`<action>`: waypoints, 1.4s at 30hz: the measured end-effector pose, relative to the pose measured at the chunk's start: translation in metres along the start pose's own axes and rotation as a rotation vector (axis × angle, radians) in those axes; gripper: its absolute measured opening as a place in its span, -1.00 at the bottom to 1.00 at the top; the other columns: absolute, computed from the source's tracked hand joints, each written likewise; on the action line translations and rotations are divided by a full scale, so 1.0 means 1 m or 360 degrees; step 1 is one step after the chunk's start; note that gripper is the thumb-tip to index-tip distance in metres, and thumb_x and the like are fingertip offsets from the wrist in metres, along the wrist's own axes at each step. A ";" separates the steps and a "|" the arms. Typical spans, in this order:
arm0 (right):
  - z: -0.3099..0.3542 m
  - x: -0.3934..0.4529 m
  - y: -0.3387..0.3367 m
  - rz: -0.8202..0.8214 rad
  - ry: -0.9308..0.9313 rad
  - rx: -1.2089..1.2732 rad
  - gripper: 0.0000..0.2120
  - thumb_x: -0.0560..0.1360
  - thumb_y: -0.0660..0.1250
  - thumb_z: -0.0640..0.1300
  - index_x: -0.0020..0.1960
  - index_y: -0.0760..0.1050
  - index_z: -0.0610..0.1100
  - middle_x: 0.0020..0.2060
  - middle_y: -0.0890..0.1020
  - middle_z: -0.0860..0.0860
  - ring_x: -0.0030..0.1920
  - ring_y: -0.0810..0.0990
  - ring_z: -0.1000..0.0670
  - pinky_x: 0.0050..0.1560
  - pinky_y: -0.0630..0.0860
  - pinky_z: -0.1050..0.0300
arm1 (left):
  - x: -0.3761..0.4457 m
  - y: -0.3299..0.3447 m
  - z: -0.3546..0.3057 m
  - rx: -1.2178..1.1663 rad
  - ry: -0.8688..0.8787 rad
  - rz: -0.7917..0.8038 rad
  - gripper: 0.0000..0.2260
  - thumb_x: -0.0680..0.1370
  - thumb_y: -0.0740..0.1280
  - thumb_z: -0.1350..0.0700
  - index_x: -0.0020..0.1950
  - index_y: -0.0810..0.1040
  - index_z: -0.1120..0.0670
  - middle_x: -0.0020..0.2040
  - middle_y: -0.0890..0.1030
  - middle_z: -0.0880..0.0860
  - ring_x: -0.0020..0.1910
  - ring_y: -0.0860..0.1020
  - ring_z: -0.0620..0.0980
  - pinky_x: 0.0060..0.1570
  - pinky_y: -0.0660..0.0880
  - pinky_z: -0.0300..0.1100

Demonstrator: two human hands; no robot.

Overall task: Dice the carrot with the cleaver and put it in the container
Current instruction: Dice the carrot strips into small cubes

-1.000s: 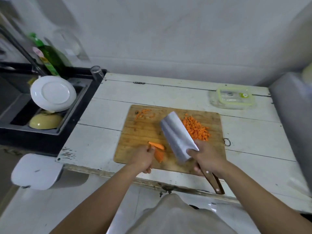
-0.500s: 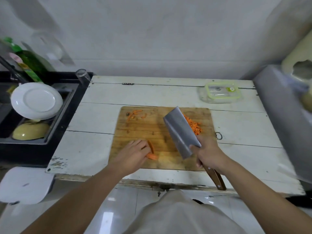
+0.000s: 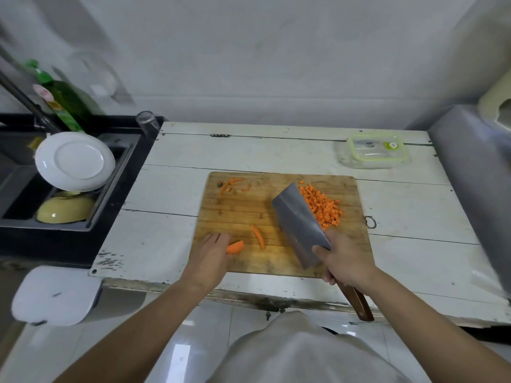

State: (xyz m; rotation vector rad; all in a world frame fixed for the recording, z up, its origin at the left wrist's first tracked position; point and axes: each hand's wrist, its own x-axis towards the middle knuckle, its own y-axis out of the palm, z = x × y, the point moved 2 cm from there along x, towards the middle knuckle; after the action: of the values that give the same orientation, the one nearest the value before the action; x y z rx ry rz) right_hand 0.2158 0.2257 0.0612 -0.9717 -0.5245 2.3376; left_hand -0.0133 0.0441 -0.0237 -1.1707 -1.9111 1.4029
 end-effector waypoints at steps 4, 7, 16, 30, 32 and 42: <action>0.004 -0.004 0.004 0.0032 0.0006 0.0006 -0.94 0.68 0.19 -0.14 0.04 0.34 -0.01 -0.40 0.57 -0.09 -0.60 0.50 0.11 -0.61 0.33 0.32 | 0.011 -0.001 0.009 0.0257 0.0375 0.0091 -0.57 0.43 0.47 0.33 0.26 0.62 0.04 0.15 0.59 0.01 0.16 0.52 0.07 0.11 0.54 -0.08; 0.002 -0.005 0.004 0.0018 0.0013 0.0011 -0.98 0.67 0.19 -0.14 0.08 0.39 -0.06 -0.47 0.57 -0.06 -0.60 0.51 0.09 -0.61 0.33 0.30 | 0.020 -0.011 0.002 0.0335 0.0475 0.0163 -0.60 0.49 0.40 0.22 0.32 0.52 0.02 0.25 0.50 -0.02 0.28 0.44 0.05 0.25 0.45 -0.05; -0.007 -0.006 -0.001 -0.0065 0.0077 0.0052 -0.86 0.66 0.21 -0.11 0.21 0.38 -0.05 -0.49 0.62 -0.08 -0.54 0.57 0.03 -0.54 0.44 0.23 | 0.085 -0.022 -0.057 0.0543 0.0693 0.0346 -0.84 0.62 0.30 0.17 0.10 0.61 -0.04 0.13 0.57 -0.03 0.15 0.49 0.02 0.13 0.50 -0.04; -0.019 -0.017 0.003 -0.0135 0.0108 0.0048 -0.90 0.66 0.22 -0.12 0.15 0.41 -0.11 -0.40 0.63 -0.13 -0.51 0.63 -0.03 -0.34 0.63 -0.01 | 0.093 -0.020 -0.034 -0.0047 0.0065 0.0372 -0.89 0.62 0.36 0.12 0.14 0.55 0.00 0.07 0.61 -0.01 0.04 0.57 0.00 0.08 0.56 -0.03; -0.018 -0.017 0.004 -0.0114 0.0115 0.0082 -0.87 0.66 0.21 -0.12 0.20 0.39 -0.12 -0.34 0.62 -0.14 -0.52 0.60 0.01 -0.39 0.59 0.07 | 0.093 -0.020 -0.036 -0.0006 0.0079 0.0385 -0.87 0.63 0.35 0.16 0.16 0.61 0.03 0.09 0.64 0.01 0.09 0.59 0.02 0.10 0.56 -0.04; -0.027 -0.016 0.007 -0.0182 -0.0031 -0.0365 -0.88 0.61 0.12 -0.14 -0.05 0.39 0.00 -0.25 0.60 -0.05 -0.40 0.64 -0.08 -0.40 0.53 0.02 | 0.029 -0.004 -0.075 -0.0146 0.0185 -0.0126 -0.68 0.62 0.27 0.31 0.22 0.66 -0.03 0.21 0.50 -0.12 0.22 0.45 -0.11 0.18 0.35 -0.28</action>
State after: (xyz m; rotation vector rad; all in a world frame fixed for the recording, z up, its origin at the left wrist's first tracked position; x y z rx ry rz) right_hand 0.2429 0.2142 0.0482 -0.9933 -0.8481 2.2210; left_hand 0.0295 0.1071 0.0034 -1.1787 -1.9357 1.1912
